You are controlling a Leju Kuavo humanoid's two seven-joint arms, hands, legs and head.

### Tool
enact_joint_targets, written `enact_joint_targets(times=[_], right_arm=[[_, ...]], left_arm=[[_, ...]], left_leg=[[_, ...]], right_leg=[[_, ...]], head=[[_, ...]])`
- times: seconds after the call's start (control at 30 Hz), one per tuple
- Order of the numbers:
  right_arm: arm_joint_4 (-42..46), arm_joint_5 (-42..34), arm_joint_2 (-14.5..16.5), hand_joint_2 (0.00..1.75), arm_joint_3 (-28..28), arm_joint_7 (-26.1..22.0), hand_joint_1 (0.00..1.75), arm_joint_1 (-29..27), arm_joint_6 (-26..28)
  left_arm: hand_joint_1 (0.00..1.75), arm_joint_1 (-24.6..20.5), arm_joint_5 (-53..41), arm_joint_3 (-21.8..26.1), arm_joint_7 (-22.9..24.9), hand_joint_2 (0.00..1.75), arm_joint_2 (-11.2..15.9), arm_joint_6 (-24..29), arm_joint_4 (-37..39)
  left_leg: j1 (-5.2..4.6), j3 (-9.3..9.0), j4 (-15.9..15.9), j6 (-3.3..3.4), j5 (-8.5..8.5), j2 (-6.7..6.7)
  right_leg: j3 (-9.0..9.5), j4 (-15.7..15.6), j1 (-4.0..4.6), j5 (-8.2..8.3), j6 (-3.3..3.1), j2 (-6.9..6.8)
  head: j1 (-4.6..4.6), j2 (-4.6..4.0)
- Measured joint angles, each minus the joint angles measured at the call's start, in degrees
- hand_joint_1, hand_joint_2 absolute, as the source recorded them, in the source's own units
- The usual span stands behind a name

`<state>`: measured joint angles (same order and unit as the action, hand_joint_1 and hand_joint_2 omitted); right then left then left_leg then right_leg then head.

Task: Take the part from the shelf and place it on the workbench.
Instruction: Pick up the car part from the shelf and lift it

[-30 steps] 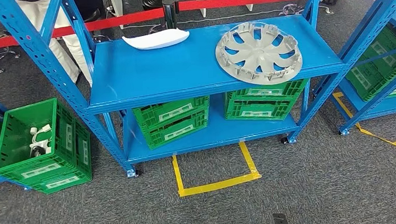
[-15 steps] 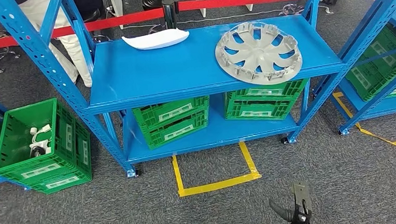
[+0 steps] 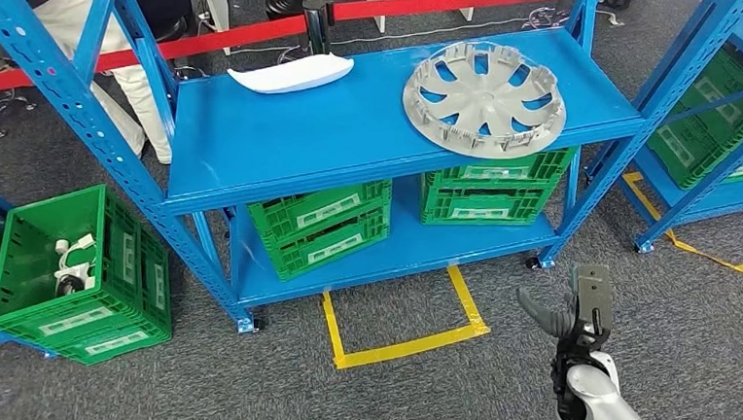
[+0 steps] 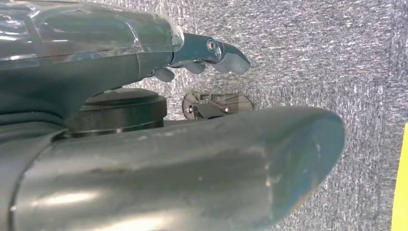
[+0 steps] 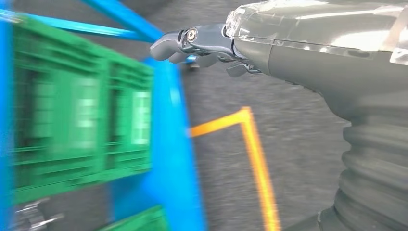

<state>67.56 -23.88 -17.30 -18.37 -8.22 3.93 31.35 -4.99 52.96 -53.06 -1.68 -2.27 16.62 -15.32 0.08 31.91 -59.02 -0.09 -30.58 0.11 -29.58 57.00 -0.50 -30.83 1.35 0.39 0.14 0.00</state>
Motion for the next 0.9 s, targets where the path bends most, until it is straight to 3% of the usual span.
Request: enact_joint_targets(times=[0.47,0.9], right_arm=[[30.46,7.51,-5.95,1.75,3.22,3.26,0.00,1.05,2.76],[56.82,14.66,-10.59,1.75,2.21,8.56,0.00,5.25,1.35]], left_arm=[[0.00,-0.38,2.41,-1.71,-1.87,0.00,0.02,0.24,0.76],[0.00,-0.64,4.51,-2.90,-4.50,0.00,-0.08,0.24,1.32]], left_leg=[[0.00,-0.01,-0.01,0.01,0.00,-0.01],[-0.01,0.01,-0.01,0.01,0.00,-0.16]], right_leg=[[-0.01,0.00,0.00,0.01,0.00,0.03],[-0.01,0.00,-0.01,0.01,0.01,-0.01]], head=[[-0.03,0.00],[-0.02,0.00]])
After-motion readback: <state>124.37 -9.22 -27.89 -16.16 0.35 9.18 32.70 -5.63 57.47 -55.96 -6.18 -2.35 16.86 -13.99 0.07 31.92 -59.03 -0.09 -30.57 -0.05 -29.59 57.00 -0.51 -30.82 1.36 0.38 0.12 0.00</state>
